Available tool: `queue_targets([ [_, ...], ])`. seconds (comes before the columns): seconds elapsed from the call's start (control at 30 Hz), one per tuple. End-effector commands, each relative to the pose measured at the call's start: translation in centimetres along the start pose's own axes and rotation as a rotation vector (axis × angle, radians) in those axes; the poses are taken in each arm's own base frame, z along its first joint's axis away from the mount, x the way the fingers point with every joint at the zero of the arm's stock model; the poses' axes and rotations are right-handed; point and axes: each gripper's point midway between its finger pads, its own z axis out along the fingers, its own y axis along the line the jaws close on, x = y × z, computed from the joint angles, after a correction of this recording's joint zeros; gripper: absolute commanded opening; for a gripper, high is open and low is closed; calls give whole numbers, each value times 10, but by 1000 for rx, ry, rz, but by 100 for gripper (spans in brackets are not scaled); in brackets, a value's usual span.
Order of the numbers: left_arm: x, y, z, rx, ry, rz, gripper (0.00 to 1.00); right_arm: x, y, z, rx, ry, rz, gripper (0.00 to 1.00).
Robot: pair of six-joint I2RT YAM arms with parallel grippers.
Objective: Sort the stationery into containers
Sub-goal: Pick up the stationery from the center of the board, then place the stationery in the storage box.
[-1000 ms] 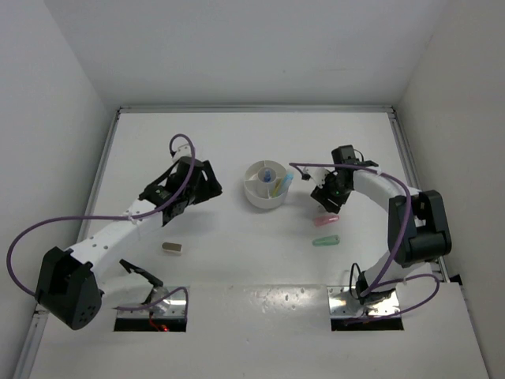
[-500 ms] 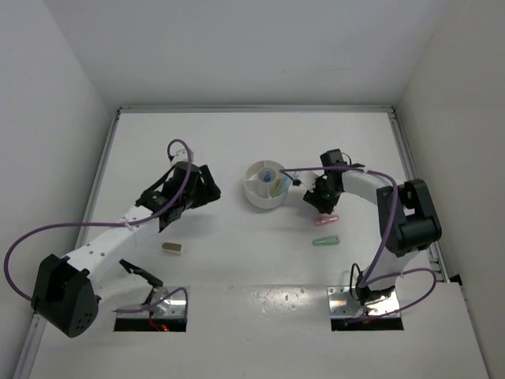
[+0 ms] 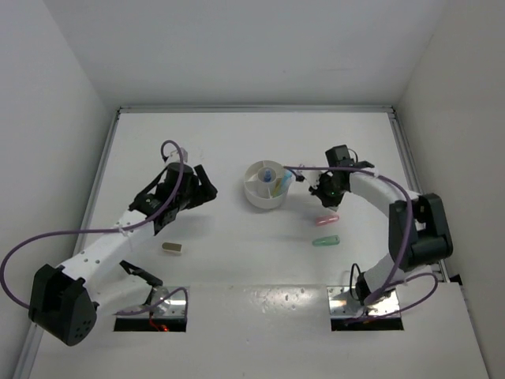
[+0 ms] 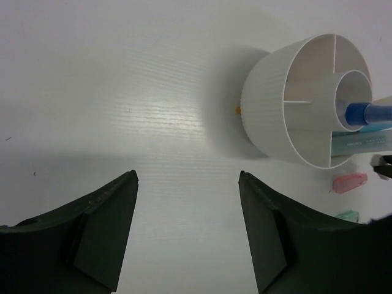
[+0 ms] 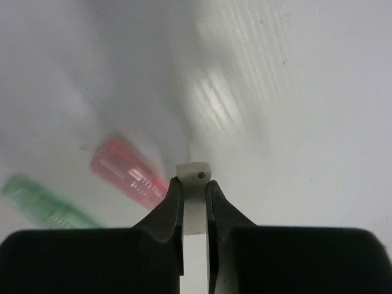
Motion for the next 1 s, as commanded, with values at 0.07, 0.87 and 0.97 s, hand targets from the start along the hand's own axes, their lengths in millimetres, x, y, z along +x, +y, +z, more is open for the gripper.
queue_targets([
  [0.07, -21, -9, -11, 48, -63, -3, 73, -83, 12, -120, -79, -313, -54, 0],
  [0.87, 2, 11, -10, 0, -40, -103, 71, -361, -41, -135, -505, -943, 486, 0],
  [0.97, 3, 11, -11, 13, -40, -95, 71, -357, -40, -113, -472, -898, 423, 0],
])
